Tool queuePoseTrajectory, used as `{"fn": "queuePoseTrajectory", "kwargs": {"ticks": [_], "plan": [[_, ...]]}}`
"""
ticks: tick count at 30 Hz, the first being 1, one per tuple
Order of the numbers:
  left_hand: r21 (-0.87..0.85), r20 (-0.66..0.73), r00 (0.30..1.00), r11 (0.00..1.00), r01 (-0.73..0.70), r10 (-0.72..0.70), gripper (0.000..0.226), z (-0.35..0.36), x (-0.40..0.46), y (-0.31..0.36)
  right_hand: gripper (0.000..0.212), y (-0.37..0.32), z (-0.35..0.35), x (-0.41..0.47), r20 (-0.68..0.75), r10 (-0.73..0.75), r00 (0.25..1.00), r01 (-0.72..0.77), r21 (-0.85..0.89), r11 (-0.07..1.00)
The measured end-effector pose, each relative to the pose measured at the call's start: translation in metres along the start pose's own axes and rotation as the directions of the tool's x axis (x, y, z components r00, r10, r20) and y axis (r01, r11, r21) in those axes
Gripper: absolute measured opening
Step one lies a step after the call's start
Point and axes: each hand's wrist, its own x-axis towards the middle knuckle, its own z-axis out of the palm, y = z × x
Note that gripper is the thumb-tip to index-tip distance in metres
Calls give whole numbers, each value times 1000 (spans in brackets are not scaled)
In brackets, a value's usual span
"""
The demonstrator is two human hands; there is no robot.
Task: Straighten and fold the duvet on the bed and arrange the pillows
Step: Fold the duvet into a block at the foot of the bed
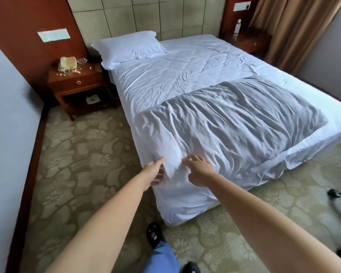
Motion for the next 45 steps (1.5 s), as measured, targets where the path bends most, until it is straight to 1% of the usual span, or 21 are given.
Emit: {"fn": "queuePoseTrajectory", "kwargs": {"ticks": [2,4,6,8,10,12,14,15,17,19,20,22,24,26,28,31,34,35,37,40,45], "plan": [[-31,-89,996,999,-25,22,32,-3,0,15,52,-4,-7,6,-113,4,994,-3,10,1000],[87,-103,994,996,-22,31,24,-2,-4,21,43,-9,-11,11,-213,11,977,-11,0,1000],[192,-166,985,981,-21,53,23,-1,-2,20,45,-17,-15,15,-264,-7,965,5,-10,1000],[154,-218,970,985,-74,107,24,-2,-1,27,50,-25,-19,21,-259,-32,965,31,-8,999],[50,-221,969,994,-100,109,27,-5,0,37,48,-30,-22,32,-149,-66,987,63,-29,998],[16,-190,980,998,-56,58,36,-10,6,45,46,-33,-28,41,56,-37,998,36,22,999],[113,-255,964,993,-43,70,38,-20,18,48,46,-37,-36,47,194,-44,980,38,36,999],[206,-309,946,978,-39,102,35,-26,26,49,42,-40,-41,52,186,-55,981,52,20,998],[365,-376,905,930,-50,197,31,-35,40,59,38,-41,-50,66,9,-31,999,31,33,999],[514,-389,854,851,-109,345,28,-42,55,79,39,-40,-56,89,-227,-1,974,12,47,999],[612,-358,826,778,-146,436,30,-45,66,90,39,-40,-58,102,-294,-7,956,17,30,999],[774,-238,776,596,-212,584,38,-49,91,111,37,-39,-62,132,-352,-13,936,6,-21,1000],[859,-117,758,448,-247,642,41,-51,116,131,37,-37,-66,160,-377,31,926,-48,-35,998],[892,-32,767,364,-267,641,42,-51,143,148,44,-31,-69,184,-379,89,921,-116,-49,992],[898,44,784,319,-302,620,46,-47,169,164,56,-20,-67,204,-351,151,924,-183,-60,981],[923,170,807,196,-331,565,52,-41,208,172,75,0,-46,218,-370,192,909,-226,-50,973],[927,313,771,-3,-374,554,56,-44,246,151,70,21,-10,222,-406,173,897,-214,-59,975],[922,337,746,-39,-386,575,57,-46,258,139,69,26,2,225,-402,168,900,-210,-62,976],[918,345,719,-58,-392,603,59,-48,277,119,69,31,25,232,-411,152,899,-190,-55,980],[920,363,794,-56,-387,487,65,-49,300,103,68,34,46,244,-443,124,888,-176,-78,981],[922,378,841,-72,-381,386,55,-46,316,121,71,39,49,260,-401,136,906,-171,-54,984]]}}
